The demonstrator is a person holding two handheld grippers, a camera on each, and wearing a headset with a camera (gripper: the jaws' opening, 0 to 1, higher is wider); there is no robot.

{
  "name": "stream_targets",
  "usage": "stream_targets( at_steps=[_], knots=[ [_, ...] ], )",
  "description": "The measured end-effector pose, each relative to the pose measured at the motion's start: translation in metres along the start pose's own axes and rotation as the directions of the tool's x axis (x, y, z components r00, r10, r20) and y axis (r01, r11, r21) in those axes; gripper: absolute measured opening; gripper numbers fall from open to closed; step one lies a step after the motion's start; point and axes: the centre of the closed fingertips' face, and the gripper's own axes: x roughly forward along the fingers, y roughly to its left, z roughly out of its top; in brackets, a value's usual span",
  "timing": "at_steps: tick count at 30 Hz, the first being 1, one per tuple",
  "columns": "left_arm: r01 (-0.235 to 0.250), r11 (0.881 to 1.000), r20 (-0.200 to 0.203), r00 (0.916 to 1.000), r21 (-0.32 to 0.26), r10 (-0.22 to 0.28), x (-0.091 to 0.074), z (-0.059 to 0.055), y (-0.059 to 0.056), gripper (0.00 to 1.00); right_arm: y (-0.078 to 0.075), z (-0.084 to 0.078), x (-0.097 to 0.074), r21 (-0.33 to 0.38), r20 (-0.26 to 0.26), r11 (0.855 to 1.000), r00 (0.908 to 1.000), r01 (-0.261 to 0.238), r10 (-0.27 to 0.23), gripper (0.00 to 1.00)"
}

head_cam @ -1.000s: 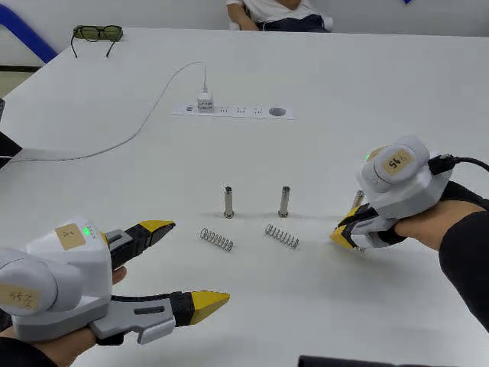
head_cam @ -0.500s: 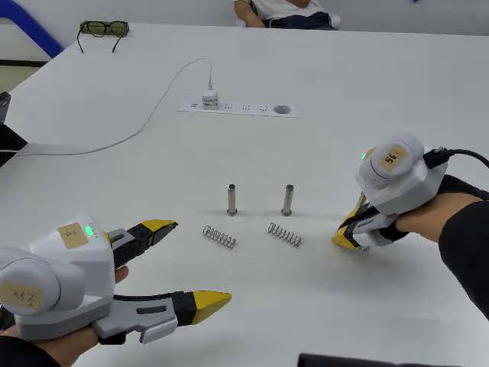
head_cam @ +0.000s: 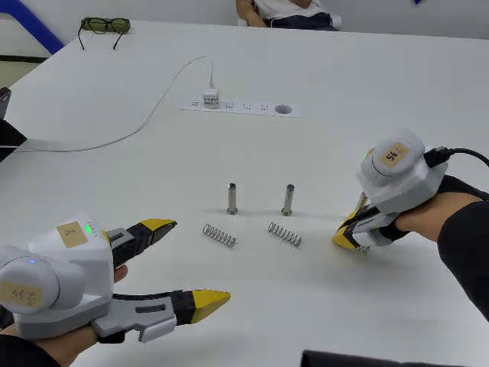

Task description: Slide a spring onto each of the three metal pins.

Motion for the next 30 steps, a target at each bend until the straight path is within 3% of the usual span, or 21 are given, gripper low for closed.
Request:
stream_targets(
  at_steps=[30],
  knots=[
    [0.026, 0.999, -0.004, 0.9997, 0.020, -0.026, 0.001, 0.004, -0.003, 0.76, 0.004, 0.012, -0.031, 0.022, 0.111, 0.998, 0.9918, 0.060, -0.063, 0.12]
  ],
)
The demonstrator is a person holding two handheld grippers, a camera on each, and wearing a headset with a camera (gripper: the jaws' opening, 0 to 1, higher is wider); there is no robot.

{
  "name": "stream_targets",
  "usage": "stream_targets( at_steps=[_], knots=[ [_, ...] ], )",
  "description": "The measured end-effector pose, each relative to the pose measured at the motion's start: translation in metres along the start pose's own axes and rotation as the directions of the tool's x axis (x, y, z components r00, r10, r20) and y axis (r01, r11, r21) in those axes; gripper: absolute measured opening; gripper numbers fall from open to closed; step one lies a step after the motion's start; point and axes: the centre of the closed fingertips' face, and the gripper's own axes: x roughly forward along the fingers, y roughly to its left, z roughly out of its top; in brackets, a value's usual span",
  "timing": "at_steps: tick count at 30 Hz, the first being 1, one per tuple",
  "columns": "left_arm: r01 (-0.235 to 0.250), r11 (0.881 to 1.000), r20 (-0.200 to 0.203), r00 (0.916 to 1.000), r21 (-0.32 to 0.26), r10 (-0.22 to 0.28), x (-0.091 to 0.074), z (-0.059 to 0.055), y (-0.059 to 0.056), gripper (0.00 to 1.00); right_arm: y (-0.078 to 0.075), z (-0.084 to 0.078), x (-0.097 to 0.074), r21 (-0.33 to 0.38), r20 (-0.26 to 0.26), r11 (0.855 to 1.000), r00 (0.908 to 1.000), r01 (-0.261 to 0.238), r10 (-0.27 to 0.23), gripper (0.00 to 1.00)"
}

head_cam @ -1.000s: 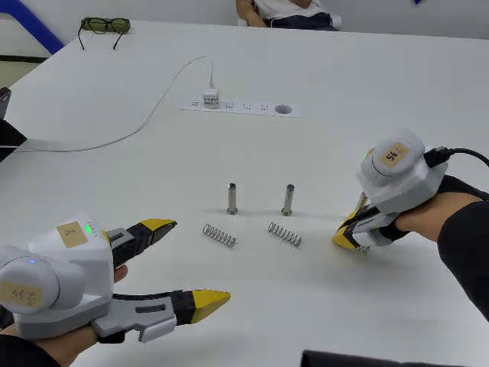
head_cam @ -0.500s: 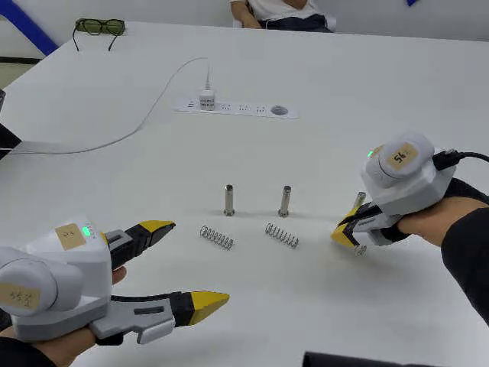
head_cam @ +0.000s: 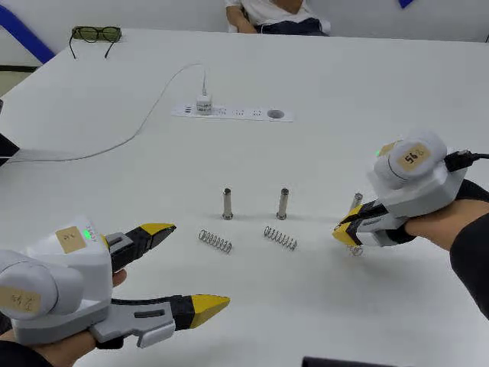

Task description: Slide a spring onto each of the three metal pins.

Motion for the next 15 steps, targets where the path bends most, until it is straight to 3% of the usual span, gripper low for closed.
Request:
stream_targets(
  at_steps=[15],
  knots=[
    [-0.001, 1.000, -0.008, 1.0000, 0.006, 0.001, 0.0008, 0.0013, -0.0029, 0.76, -0.0022, 0.0050, -0.0096, 0.033, 0.050, 0.999, 0.9986, 0.014, -0.015, 0.12]
  ],
)
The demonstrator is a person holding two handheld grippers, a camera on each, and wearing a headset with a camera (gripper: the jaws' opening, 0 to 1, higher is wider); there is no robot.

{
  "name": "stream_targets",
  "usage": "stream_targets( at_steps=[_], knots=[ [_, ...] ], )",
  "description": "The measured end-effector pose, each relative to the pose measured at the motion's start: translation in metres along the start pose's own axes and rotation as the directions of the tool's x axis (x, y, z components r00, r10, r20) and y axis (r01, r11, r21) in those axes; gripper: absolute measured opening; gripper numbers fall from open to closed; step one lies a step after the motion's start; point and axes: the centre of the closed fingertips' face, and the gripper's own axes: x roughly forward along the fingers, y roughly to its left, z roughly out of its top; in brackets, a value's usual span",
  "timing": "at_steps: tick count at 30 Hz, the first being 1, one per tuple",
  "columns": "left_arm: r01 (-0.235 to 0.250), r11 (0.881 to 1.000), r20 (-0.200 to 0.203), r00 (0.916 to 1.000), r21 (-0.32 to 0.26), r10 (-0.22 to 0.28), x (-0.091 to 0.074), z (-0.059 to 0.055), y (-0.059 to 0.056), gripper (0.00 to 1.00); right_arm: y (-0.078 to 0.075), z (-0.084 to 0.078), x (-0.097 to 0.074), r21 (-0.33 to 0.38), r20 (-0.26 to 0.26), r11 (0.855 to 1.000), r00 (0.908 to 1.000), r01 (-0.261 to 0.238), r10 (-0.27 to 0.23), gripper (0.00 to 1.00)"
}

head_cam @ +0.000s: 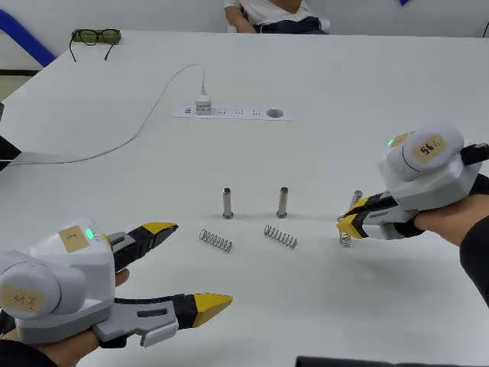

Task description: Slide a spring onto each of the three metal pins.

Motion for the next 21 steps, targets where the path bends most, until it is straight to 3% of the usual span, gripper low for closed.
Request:
stream_targets(
  at_steps=[21],
  knots=[
    [-0.009, 1.000, 0.009, 0.9999, -0.010, 0.009, 0.0007, -0.0007, 0.0017, 0.76, 0.0001, 0.0070, -0.0075, 0.012, 0.027, 1.000, 0.9996, 0.007, -0.008, 0.12]
  ],
)
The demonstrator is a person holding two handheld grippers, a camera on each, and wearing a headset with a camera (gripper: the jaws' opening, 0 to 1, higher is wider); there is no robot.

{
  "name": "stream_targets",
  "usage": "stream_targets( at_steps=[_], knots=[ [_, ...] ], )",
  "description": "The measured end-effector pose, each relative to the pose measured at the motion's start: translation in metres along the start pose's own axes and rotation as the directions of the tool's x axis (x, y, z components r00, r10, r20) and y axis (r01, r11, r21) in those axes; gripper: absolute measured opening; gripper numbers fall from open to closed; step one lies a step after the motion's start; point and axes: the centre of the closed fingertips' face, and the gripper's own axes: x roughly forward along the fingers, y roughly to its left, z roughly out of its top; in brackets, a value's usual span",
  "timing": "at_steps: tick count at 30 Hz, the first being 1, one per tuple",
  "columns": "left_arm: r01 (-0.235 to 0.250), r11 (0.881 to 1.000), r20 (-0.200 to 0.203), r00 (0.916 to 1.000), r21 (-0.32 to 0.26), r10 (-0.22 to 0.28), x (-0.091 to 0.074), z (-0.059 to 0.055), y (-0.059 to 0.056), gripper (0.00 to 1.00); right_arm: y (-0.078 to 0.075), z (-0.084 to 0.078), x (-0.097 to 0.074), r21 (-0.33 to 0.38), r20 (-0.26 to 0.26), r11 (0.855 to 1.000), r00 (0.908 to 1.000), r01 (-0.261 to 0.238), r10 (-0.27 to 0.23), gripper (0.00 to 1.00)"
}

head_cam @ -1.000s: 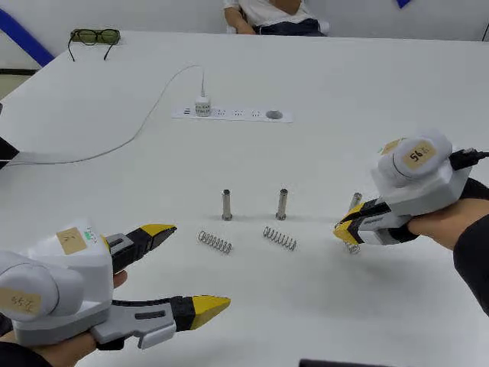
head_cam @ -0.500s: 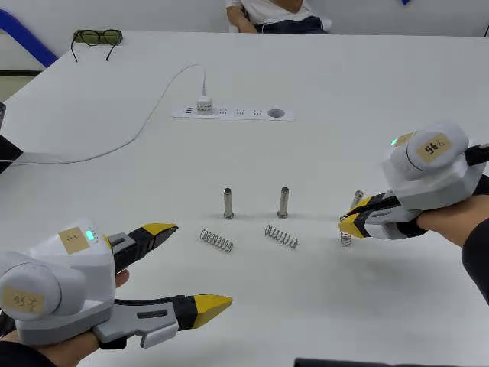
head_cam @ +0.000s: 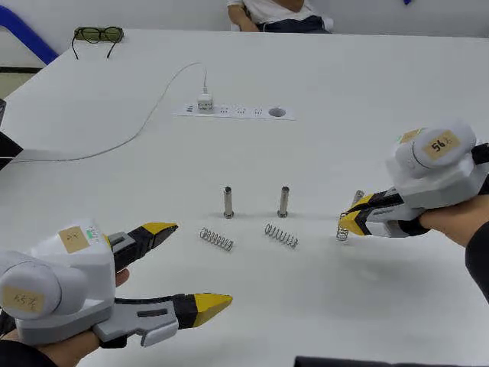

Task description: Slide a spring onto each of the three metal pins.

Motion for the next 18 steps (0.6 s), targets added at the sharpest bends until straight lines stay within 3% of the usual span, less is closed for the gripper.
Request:
stream_targets(
  at_steps=[18],
  knots=[
    [0.010, 1.000, 0.018, 0.9998, -0.005, -0.010, 0.000, 0.000, 0.001, 0.77, -0.004, 0.014, -0.018, 0.026, 0.026, 0.999, 0.9993, 0.027, -0.028, 0.12]
  ],
)
